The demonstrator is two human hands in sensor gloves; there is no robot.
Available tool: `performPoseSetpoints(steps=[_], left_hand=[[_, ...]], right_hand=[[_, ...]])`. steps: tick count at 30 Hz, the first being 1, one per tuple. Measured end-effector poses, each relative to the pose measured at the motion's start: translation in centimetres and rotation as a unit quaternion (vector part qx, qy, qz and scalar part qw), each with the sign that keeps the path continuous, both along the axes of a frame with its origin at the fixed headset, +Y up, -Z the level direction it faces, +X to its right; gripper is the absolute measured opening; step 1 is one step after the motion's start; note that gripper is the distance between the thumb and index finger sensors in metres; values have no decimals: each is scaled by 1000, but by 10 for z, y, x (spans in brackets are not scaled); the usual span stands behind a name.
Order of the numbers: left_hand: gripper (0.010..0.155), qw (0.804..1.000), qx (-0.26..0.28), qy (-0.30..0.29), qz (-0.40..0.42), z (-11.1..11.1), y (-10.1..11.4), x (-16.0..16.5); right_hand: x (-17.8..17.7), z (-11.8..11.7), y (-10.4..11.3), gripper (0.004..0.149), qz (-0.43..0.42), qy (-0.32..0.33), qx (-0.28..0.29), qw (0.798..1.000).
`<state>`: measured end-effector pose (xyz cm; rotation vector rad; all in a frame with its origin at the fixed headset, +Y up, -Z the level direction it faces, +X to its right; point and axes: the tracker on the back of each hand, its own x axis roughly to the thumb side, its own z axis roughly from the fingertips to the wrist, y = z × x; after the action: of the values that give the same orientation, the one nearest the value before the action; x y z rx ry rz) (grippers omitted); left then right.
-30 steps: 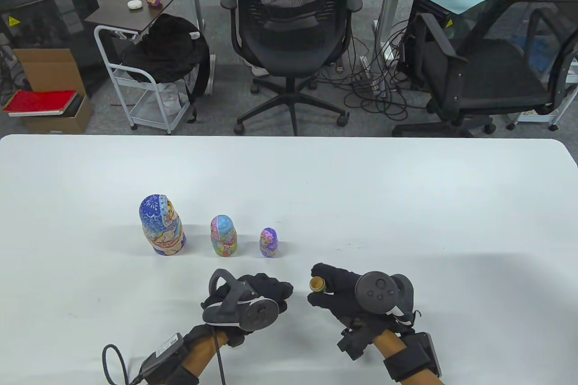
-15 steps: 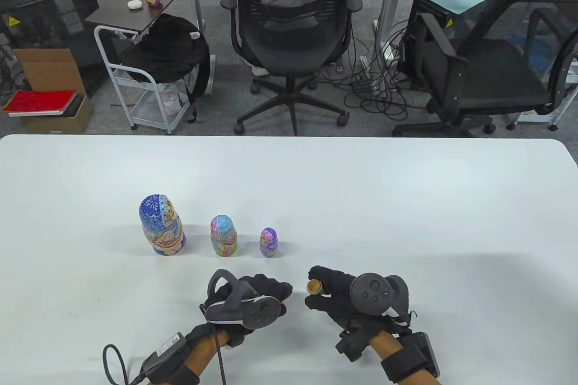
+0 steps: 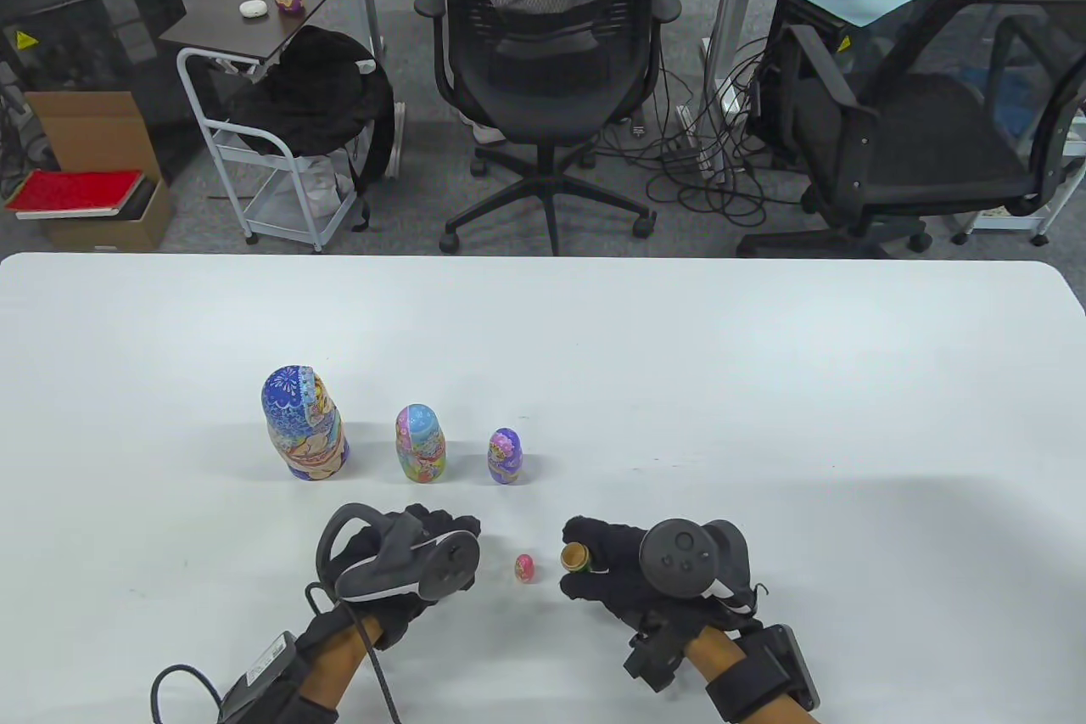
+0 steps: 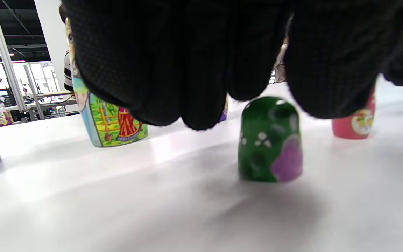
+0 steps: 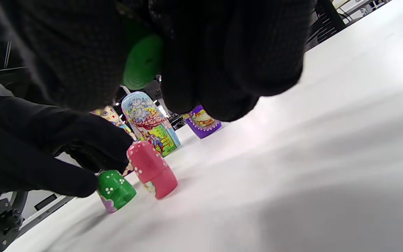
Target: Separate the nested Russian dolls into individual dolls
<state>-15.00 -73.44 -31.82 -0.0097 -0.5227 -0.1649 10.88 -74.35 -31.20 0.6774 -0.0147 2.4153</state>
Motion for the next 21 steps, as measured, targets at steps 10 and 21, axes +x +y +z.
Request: performPoseSetpoints(steps=[10, 21], left_hand=[[51, 999, 30, 6, 26, 0, 9, 3], [51, 967, 79, -101, 222, 34, 54, 23]], right_hand=[[-3, 2, -1, 68, 12, 8, 3, 1000], [-18, 10, 4, 69, 13, 33, 4, 999]])
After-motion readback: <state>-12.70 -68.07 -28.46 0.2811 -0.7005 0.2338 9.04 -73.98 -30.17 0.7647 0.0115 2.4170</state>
